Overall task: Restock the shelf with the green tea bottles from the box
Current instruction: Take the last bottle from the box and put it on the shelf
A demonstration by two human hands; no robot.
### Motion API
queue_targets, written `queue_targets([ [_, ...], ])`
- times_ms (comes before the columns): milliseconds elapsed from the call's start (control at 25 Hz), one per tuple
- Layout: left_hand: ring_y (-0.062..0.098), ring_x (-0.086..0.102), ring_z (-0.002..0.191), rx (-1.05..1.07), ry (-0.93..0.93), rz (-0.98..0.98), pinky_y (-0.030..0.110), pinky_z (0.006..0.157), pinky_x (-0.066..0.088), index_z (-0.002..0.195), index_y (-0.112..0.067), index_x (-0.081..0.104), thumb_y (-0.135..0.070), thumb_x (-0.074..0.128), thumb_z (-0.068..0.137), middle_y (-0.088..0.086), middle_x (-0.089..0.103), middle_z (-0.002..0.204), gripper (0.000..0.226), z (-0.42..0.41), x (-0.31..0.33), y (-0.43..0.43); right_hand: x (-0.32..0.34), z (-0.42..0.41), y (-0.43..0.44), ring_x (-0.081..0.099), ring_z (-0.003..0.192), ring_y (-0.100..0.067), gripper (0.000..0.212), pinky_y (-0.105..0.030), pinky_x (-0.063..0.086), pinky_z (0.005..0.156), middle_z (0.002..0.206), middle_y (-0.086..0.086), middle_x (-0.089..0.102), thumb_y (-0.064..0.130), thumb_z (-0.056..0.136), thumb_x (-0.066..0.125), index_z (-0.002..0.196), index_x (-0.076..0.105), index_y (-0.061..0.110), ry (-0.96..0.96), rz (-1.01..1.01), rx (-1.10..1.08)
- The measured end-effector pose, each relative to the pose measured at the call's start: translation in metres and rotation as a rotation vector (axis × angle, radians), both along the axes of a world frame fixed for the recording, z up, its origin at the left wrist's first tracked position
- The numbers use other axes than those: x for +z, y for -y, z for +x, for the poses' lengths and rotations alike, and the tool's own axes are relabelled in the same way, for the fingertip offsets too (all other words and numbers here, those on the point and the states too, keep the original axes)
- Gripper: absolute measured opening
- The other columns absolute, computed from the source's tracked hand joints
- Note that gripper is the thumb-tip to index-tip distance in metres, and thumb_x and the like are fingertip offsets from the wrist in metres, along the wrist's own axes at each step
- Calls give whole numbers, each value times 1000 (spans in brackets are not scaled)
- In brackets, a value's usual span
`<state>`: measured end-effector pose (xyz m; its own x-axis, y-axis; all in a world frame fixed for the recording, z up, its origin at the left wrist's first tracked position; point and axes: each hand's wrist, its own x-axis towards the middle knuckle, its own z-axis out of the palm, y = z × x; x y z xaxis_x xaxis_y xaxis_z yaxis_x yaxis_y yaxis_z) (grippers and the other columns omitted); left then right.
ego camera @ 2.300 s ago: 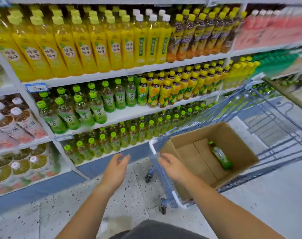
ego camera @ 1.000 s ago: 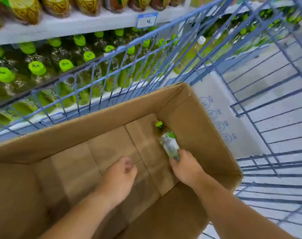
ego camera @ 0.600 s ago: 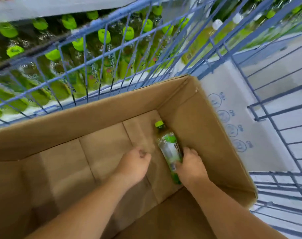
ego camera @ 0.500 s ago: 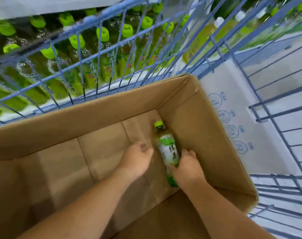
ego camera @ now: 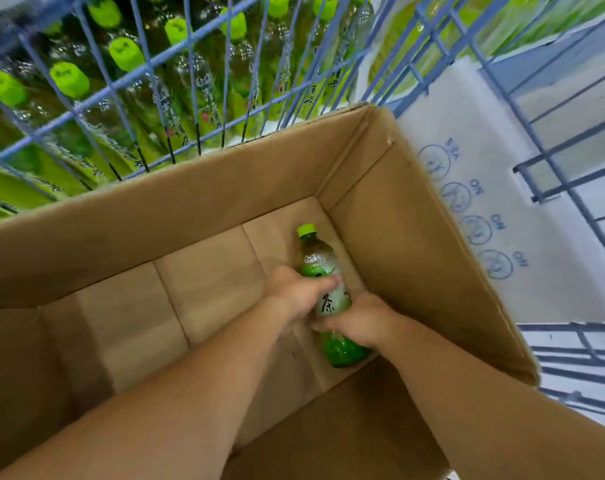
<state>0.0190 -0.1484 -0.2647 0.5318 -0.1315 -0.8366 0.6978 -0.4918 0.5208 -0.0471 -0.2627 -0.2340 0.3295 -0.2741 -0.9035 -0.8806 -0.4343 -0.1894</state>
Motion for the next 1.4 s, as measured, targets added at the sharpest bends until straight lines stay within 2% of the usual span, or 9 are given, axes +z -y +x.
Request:
queue_targets([
  [80,16,74,77,70,1,-37,32,73,62,96,-15,75,-38,90,61,0,77,85,44,-6,13,-7,12,-1,0,66,92,-18,53,-34,56,85,105,-1,67,40,68,85,113,64,24,39,48,9],
  [200,15,76,79,131,-26,-155,38,78,61,88,-22,78,-46,92,52,-3,79,85,45,-13,47,-28,46,-4,-10,68,76,-12,23,-26,54,62,86,4,70,31,70,80,88,66,27,128,139,8],
  [440,18,76,88,200,-64,-413,25,64,57,103,-14,77,-46,87,59,4,79,98,55,-19,172,-90,165,-7,-47,70,78,-7,33,-26,54,63,87,8,73,36,66,74,97,66,30,298,252,17],
  [560,24,75,94,256,30,-481,31,74,60,109,-8,74,-35,83,72,9,78,103,47,-21,233,-122,223,-5,-73,65,67,-2,21,-26,50,62,74,10,70,36,68,70,89,66,36,428,287,43],
  [760,25,74,98,385,268,-518,37,80,58,110,-10,74,-34,81,72,8,77,105,46,-12,306,-191,282,20,-144,68,69,-5,36,-28,53,64,80,10,73,47,57,71,89,67,33,569,315,88],
  [920,26,74,98,460,358,-512,38,79,60,109,-12,74,-28,79,75,8,77,105,38,11,333,-263,302,54,-216,68,70,1,45,-18,52,60,82,14,74,51,55,72,92,68,27,662,333,157],
  [1040,26,74,95,477,420,-495,37,76,61,111,-13,71,-20,81,81,7,77,105,32,33,340,-325,308,83,-280,67,71,6,38,-13,47,56,83,21,73,51,61,77,93,68,33,720,366,226],
  [1240,19,75,90,434,584,-423,32,70,60,102,-24,75,-19,91,70,1,78,98,37,75,349,-434,312,134,-383,66,74,9,34,-9,47,53,85,27,71,51,67,80,93,67,35,807,385,336],
  [1400,15,75,90,335,715,-350,33,74,62,101,-35,74,-23,92,68,-6,77,96,39,110,345,-507,300,176,-452,67,83,8,38,-22,56,72,92,26,72,52,66,78,101,67,43,852,418,426],
])
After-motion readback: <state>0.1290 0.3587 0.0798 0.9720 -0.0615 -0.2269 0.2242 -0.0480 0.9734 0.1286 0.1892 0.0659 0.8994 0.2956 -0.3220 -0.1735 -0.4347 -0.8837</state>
